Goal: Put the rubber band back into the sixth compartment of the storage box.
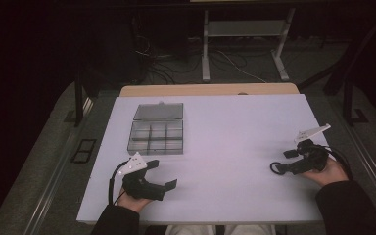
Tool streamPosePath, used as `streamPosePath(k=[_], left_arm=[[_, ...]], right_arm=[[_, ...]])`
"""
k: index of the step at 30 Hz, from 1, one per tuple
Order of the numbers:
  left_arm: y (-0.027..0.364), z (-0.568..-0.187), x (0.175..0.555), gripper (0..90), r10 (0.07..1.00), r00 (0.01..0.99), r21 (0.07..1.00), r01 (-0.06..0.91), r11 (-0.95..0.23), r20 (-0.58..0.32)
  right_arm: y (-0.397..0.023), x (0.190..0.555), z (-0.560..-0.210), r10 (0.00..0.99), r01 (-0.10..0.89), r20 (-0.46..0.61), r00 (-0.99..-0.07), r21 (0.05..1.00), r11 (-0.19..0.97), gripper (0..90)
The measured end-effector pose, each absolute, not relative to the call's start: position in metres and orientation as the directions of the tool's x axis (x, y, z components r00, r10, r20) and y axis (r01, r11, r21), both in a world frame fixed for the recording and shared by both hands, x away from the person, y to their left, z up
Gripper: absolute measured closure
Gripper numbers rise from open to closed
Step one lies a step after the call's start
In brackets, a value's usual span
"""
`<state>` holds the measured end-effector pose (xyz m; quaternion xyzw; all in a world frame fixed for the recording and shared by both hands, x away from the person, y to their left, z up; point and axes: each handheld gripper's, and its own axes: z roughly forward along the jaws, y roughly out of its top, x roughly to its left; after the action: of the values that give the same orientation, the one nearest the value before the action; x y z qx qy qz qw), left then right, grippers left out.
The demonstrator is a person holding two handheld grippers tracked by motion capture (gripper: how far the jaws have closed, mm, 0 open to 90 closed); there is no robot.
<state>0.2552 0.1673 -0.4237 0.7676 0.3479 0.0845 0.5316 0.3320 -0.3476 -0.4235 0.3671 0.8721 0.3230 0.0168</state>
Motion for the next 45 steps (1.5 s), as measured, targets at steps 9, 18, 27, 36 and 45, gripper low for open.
streamPosePath(k=[9, 18, 27, 36, 45], left_arm=[[0.1669, -0.4239, 0.2552, 0.0, 0.622, 0.746, 0.874, 0.445, -0.196, -0.240], [0.1669, -0.4239, 0.2551, 0.0, 0.621, 0.746, 0.874, 0.444, -0.196, -0.240], [0.1662, -0.4241, 0.2550, 0.0, 0.621, 0.747, 0.875, 0.443, -0.195, -0.239], [0.1662, -0.4242, 0.2551, 0.0, 0.619, 0.748, 0.875, 0.443, -0.198, -0.239], [0.1661, -0.4242, 0.2549, 0.0, 0.619, 0.748, 0.874, 0.443, -0.198, -0.239]], right_arm=[[-0.3497, 0.3341, -0.4281, 0.648, 0.634, 0.211, -0.732, 0.561, 0.533, 37.3], [-0.3445, 0.3341, -0.4306, 0.655, 0.626, 0.174, -0.735, 0.545, 0.558, 62.6], [-0.3416, 0.3347, -0.4335, 0.667, 0.628, 0.146, -0.731, 0.525, 0.574, 79.9], [-0.3407, 0.3348, -0.4340, 0.676, 0.639, 0.150, -0.721, 0.520, 0.566, 85.8], [-0.3437, 0.3332, -0.4273, 0.675, 0.637, 0.172, -0.717, 0.555, 0.535, 85.8]])
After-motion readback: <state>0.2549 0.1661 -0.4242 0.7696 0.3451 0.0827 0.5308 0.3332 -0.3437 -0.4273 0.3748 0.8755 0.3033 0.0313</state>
